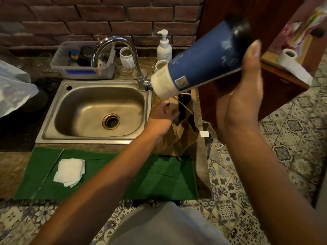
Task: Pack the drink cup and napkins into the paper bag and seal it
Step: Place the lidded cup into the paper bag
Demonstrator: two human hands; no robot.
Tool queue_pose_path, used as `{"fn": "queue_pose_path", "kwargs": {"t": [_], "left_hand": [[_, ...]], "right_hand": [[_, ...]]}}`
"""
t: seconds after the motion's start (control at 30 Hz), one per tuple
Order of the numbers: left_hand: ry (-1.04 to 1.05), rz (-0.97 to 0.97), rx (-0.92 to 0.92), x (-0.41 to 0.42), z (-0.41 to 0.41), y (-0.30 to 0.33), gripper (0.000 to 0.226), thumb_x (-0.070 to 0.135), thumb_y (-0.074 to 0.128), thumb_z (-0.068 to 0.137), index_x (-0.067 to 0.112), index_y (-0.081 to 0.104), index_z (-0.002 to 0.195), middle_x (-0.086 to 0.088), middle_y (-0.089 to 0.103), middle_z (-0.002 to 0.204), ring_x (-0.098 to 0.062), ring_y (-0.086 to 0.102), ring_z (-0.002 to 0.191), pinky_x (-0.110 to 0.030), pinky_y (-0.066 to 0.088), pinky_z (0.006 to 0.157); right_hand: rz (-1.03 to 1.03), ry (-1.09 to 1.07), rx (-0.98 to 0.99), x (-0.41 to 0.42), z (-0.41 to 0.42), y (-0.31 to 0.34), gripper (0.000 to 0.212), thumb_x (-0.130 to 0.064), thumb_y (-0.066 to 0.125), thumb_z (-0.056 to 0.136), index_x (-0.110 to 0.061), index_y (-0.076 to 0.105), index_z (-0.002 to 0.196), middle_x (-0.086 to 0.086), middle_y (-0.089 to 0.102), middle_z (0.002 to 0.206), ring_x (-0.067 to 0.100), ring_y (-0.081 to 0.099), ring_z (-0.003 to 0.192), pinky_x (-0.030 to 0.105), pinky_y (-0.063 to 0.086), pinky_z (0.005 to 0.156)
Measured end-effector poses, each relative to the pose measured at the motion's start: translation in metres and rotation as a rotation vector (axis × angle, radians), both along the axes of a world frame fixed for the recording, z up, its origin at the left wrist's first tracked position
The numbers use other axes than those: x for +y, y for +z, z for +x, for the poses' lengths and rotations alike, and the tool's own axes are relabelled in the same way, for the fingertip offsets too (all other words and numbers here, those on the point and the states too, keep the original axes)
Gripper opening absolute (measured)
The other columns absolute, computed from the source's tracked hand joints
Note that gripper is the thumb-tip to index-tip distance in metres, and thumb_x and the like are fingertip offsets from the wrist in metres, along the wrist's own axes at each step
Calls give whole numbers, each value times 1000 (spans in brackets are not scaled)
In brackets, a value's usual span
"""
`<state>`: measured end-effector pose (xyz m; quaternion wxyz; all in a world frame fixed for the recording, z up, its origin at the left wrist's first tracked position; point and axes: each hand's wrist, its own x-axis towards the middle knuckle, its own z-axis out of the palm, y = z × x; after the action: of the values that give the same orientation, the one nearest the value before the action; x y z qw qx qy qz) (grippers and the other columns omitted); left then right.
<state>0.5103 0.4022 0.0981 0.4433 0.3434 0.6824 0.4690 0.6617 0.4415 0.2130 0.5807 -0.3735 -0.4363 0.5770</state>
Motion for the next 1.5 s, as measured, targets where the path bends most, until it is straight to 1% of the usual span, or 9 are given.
{"fn": "queue_pose_path", "kwargs": {"t": [0.13, 0.23, 0.4, 0.57, 0.93, 1.13, 1.27, 1.37, 1.5], "left_hand": [[113, 119, -124, -3, 4, -7, 41, -1, 73, 87, 15, 62, 123, 1, 69, 113, -13, 64, 106, -23, 54, 88], [108, 78, -152, -2, 1, -12, 36, -3, 72, 85, 21, 66, 111, 1, 74, 100, -20, 70, 101, -29, 58, 88], [23, 100, -155, -5, -2, -14, 24, 7, 67, 89, 24, 74, 104, 2, 78, 87, -13, 71, 82, -36, 55, 84], [10, 99, -159, -7, -5, -11, 30, 7, 62, 94, 18, 71, 120, 2, 80, 91, -13, 74, 87, -39, 57, 88], [18, 109, -231, -17, -13, -4, 34, -2, 57, 96, 7, 67, 127, 2, 79, 91, -10, 75, 82, -22, 56, 72], [1, 100, -175, -26, -23, 0, 32, -1, 56, 97, 11, 69, 122, 0, 80, 86, -14, 76, 79, -25, 58, 69], [10, 87, -159, -28, -27, 4, 30, 0, 55, 97, 20, 70, 115, 0, 80, 87, -13, 75, 80, -26, 59, 72], [8, 77, -121, -28, -30, 5, 30, 2, 56, 97, 24, 70, 112, -7, 80, 91, -16, 75, 83, -34, 62, 79], [-1, 83, -60, -29, -31, 1, 29, 7, 58, 95, 28, 72, 107, -29, 73, 99, -40, 71, 90, -57, 56, 90]], "right_hand": [[-287, 27, 113, -7, -5, -23, 47, -44, 53, 103, -17, 54, 140, 3, 69, 128, 16, 70, 111, 41, 61, 87], [-351, -42, 94, -2, -1, -36, 50, -47, 57, 100, -19, 51, 141, 2, 65, 131, 16, 62, 120, 49, 53, 100], [-87, -164, -229, 2, 10, -49, 64, -52, 64, 92, -20, 45, 144, -2, 60, 134, 6, 62, 122, 36, 52, 107], [160, -78, -540, -3, 13, -60, 60, -38, 64, 99, -12, 39, 148, -16, 55, 126, -14, 54, 115, 10, 45, 97], [168, 264, -856, 8, 26, -76, 90, -50, 83, 79, -34, 34, 153, -36, 48, 126, -30, 45, 111, -2, 38, 92], [282, 459, -1079, 25, 21, -66, 87, -47, 85, 76, -25, 40, 147, -6, 57, 139, 10, 56, 123, 28, 48, 102], [394, 590, -1312, 34, 5, -61, 94, -54, 83, 72, -24, 36, 148, 0, 56, 143, 21, 58, 126, 42, 52, 101], [507, 596, -1499, 40, -5, -63, 95, -61, 79, 73, -23, 34, 149, 2, 58, 141, 24, 60, 123, 40, 55, 93], [653, 563, -1700, 44, -20, -63, 91, -66, 72, 79, -21, 36, 149, 10, 65, 127, 29, 63, 110, 36, 49, 76]]}}
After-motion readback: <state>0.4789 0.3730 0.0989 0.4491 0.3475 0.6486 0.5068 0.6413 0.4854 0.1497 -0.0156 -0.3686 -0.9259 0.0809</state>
